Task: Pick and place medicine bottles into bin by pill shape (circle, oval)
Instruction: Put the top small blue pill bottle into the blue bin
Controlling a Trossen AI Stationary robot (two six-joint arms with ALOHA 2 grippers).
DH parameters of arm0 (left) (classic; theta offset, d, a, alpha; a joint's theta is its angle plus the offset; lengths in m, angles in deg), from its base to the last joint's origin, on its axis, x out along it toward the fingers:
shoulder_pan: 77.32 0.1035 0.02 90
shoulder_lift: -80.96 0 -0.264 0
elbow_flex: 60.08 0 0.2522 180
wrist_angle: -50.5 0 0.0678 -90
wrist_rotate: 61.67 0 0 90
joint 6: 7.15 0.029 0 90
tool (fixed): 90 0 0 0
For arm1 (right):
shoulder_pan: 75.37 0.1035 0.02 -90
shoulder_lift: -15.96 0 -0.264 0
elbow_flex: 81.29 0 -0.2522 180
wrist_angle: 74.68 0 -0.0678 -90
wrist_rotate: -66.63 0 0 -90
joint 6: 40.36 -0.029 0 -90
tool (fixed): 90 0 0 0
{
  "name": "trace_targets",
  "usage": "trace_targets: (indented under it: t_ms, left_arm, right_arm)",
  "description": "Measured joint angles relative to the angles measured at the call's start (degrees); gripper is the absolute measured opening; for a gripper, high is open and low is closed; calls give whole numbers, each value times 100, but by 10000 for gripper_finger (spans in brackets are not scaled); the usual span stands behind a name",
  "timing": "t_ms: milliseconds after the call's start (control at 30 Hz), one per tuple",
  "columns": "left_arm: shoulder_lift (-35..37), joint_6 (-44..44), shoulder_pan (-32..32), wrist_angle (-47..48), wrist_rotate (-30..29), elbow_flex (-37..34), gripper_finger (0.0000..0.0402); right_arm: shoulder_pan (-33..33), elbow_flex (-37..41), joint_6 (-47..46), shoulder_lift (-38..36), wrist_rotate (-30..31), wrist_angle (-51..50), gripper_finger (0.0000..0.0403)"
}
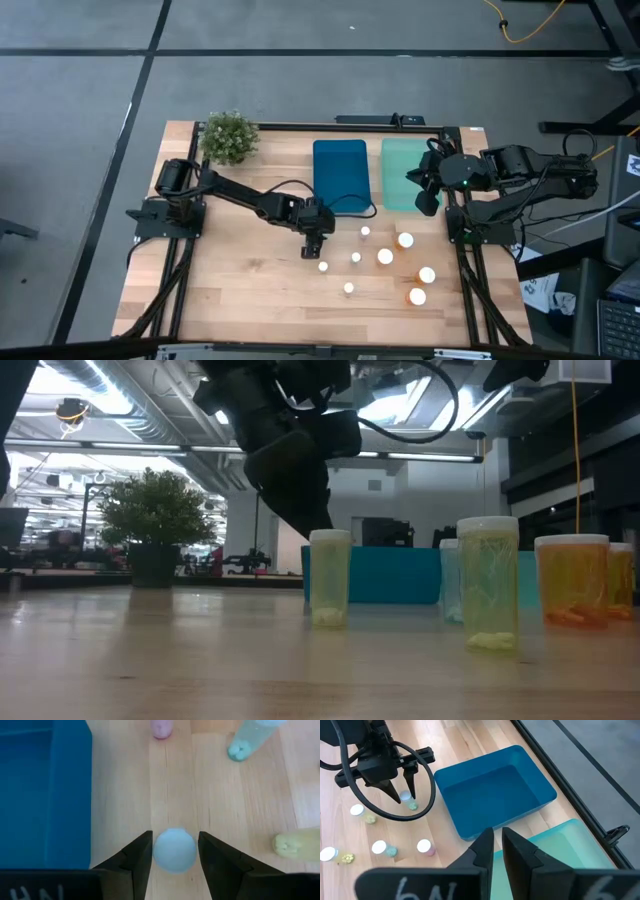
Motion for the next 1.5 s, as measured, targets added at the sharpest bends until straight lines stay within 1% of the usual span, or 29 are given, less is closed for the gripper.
trace_targets:
  t_ms: [267, 400, 533, 667, 767, 867, 933, 967, 1100, 1200, 1333, 1500]
  left_arm:
    - [0, 52, 2, 2, -1, 0, 148]
    - [55, 56, 4, 133, 71, 38, 118]
    - [270, 235, 4, 552, 86, 364, 88]
    - [472, 546, 60, 1190, 86, 911, 88]
    - [595, 968, 225, 1272, -119, 1432, 89]
    - [602, 1403, 572, 1259, -662, 1829, 90]
    - [517, 1463, 982, 1247, -772, 1977, 90]
    - [466, 1439, 1220, 1252, -732, 1984, 90]
    - [94, 1284, 2199, 1112, -173, 1979, 91]
    - [-266, 1143, 2731, 804, 8, 1977, 92]
    - [-706, 1137, 3082, 750, 51, 1976, 93]
    - [-972, 1134, 3121, 755, 78, 1974, 93]
  right_arm:
    - [0, 2, 8, 0, 0, 0, 42]
    - [-2, 2, 14, 0, 0, 0, 42]
    - [0, 2, 26, 0, 2, -7, 42]
    - [0, 2, 169, 0, 2, -28, 42]
    - [-1, 4, 187, 0, 4, -52, 42]
    - [0, 4, 294, 0, 7, -65, 42]
    - [-2, 4, 392, 0, 11, -63, 42]
    - [0, 4, 433, 0, 11, -63, 42]
    - [0, 4, 466, 0, 9, -63, 42]
    - [-2, 4, 467, 0, 7, -63, 42]
    - [0, 4, 467, 0, 4, -66, 42]
    - [-2, 4, 467, 0, 4, -120, 42]
